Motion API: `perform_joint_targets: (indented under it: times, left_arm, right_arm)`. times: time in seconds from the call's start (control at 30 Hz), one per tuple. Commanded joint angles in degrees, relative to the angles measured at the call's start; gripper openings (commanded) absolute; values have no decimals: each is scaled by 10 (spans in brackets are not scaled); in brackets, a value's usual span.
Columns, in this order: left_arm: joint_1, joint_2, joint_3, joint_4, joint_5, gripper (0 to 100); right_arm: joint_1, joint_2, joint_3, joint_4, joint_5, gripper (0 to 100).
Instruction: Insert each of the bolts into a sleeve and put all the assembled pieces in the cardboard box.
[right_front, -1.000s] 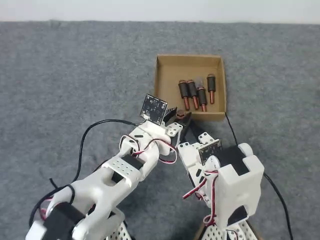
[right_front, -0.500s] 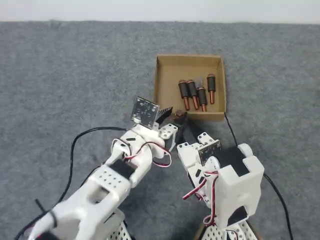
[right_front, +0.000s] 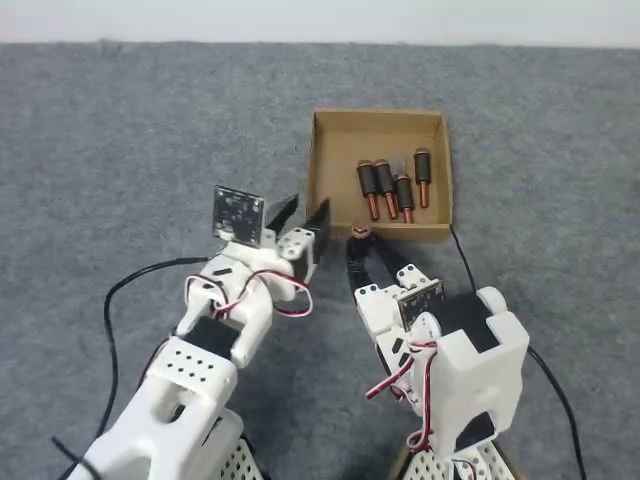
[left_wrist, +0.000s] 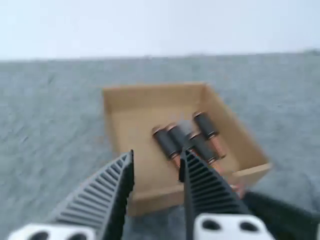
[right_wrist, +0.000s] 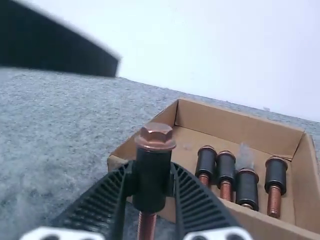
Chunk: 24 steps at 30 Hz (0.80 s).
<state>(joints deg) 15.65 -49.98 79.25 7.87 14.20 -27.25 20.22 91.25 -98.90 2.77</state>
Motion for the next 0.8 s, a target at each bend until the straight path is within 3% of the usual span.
perform_joint_targets:
  times: [0.0, 0.1, 0.43, 0.63, 0.77]
  left_arm:
    - [-33, -25, -26, 51, 3, 75]
    - [-68, -25, -31, 76, 3, 6]
    - [-142, -25, -35, 221, 1, 15]
    - [-180, -26, -99, 318, 0, 15]
    - [-184, -31, -110, 334, -1, 15]
  right_arm:
    - [7, -35, -1, -5, 13, 6]
    - [7, -35, -1, -5, 13, 6]
    - [16, -35, -2, -5, 13, 6]
    - [24, -36, -3, -5, 13, 6]
    - [25, -35, -3, -5, 13, 6]
